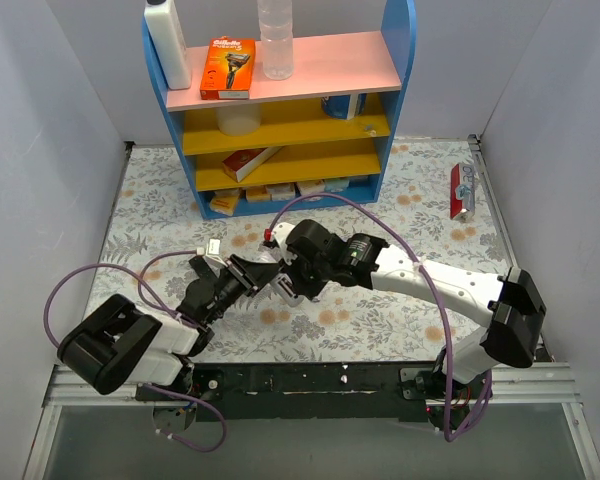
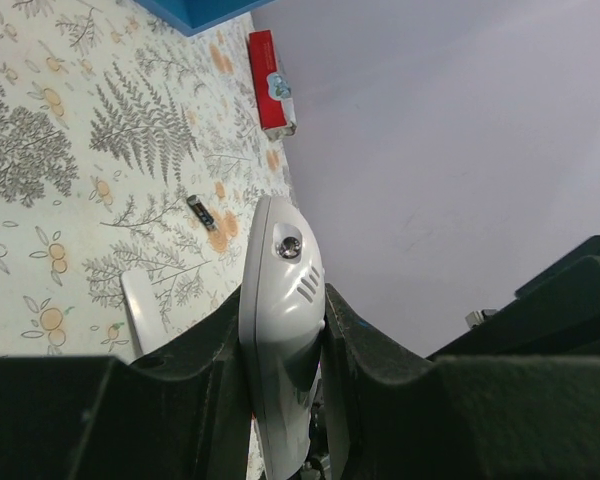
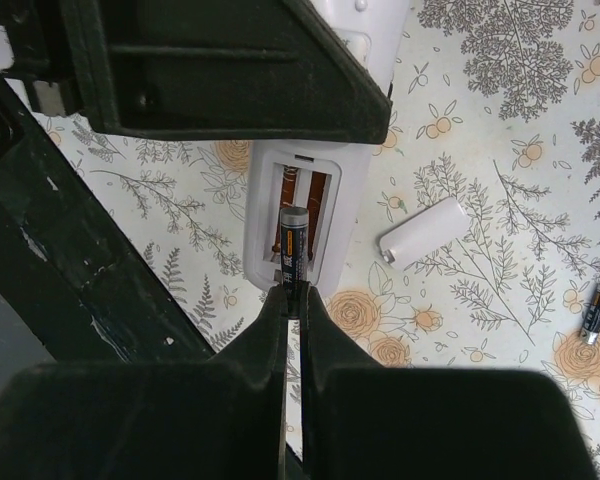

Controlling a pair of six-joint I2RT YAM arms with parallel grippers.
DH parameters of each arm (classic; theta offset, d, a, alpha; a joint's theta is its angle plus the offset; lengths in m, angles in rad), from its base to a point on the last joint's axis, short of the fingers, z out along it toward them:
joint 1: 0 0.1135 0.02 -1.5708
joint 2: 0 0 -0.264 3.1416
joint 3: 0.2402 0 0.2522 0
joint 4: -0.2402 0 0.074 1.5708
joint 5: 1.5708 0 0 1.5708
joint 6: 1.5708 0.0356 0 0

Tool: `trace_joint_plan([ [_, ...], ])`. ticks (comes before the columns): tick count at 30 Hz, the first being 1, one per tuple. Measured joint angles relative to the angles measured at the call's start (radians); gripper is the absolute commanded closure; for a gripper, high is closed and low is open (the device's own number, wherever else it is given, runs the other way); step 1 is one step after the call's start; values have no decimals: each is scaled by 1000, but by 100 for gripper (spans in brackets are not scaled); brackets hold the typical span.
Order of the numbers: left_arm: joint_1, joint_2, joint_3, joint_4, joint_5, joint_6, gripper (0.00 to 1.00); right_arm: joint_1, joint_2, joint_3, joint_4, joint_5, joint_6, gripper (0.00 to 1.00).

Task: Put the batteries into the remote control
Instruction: Load the battery into the remote control.

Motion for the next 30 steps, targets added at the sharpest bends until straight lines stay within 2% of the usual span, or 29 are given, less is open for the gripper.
trace_joint_plan([
  [18, 0, 283, 0, 14, 46, -13, 100, 5, 55, 31, -46, 28, 18, 99],
  [30, 0, 274, 0, 14, 49, 4, 100, 5, 76, 25, -43, -23, 45, 99],
])
